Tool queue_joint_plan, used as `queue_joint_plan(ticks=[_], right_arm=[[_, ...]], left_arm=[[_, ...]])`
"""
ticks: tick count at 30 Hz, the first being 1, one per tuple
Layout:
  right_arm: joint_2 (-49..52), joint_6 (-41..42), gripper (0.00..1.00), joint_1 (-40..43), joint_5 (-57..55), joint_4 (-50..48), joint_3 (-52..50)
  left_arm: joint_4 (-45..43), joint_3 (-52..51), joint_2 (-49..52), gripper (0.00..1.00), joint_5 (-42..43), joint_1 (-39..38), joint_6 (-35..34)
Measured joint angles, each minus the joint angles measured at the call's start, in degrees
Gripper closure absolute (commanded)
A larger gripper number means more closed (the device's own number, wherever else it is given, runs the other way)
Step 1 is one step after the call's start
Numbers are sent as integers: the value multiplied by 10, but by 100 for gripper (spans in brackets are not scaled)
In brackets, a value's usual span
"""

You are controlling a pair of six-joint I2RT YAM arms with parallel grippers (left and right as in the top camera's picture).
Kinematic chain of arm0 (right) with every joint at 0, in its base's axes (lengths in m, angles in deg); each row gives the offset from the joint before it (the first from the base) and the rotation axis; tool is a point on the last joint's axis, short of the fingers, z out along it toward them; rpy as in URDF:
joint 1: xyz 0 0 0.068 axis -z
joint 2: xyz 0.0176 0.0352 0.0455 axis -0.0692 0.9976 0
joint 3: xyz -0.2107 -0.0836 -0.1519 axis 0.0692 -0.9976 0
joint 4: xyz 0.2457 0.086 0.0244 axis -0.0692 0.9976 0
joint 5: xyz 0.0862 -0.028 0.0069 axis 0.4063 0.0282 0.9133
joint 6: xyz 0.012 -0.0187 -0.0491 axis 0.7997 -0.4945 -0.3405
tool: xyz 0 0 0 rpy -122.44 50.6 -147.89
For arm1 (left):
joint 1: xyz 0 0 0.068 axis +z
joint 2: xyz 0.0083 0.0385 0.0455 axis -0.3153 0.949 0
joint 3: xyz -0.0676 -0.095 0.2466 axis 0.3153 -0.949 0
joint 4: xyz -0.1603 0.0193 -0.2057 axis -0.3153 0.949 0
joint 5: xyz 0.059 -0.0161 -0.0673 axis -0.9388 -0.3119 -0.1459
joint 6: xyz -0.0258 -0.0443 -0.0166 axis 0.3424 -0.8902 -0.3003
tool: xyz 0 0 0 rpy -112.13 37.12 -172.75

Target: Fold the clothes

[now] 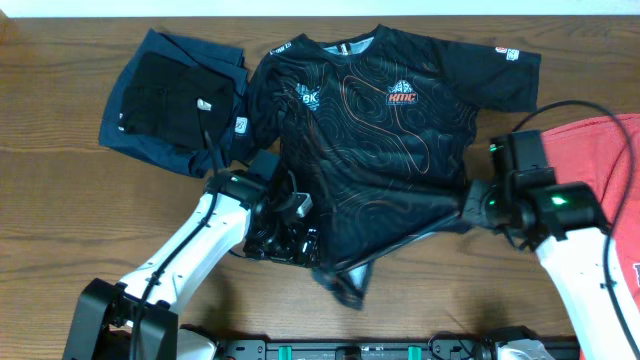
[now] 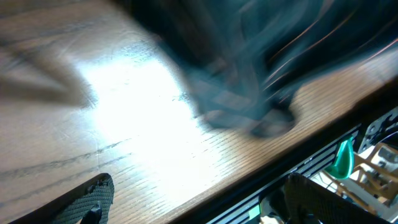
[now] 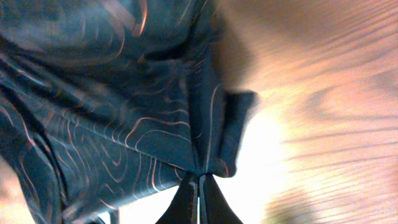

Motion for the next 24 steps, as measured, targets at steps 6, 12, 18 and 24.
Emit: queue_joint_plan(ticks=[6,12,18,24], right_arm=[[3,1,99,49,-50,10,1],[4,3,99,73,-53,4,1],[4,4,99,73,-49,1,1],[4,4,99,73,-46,1,1]], left_arm=[[-24,0,0,4,2,-45,-13],[-93,0,4,4,4,-108,-39],[-162,0,64,6,3,-153,-65],[-165,1,112,13,9,-155,-90]])
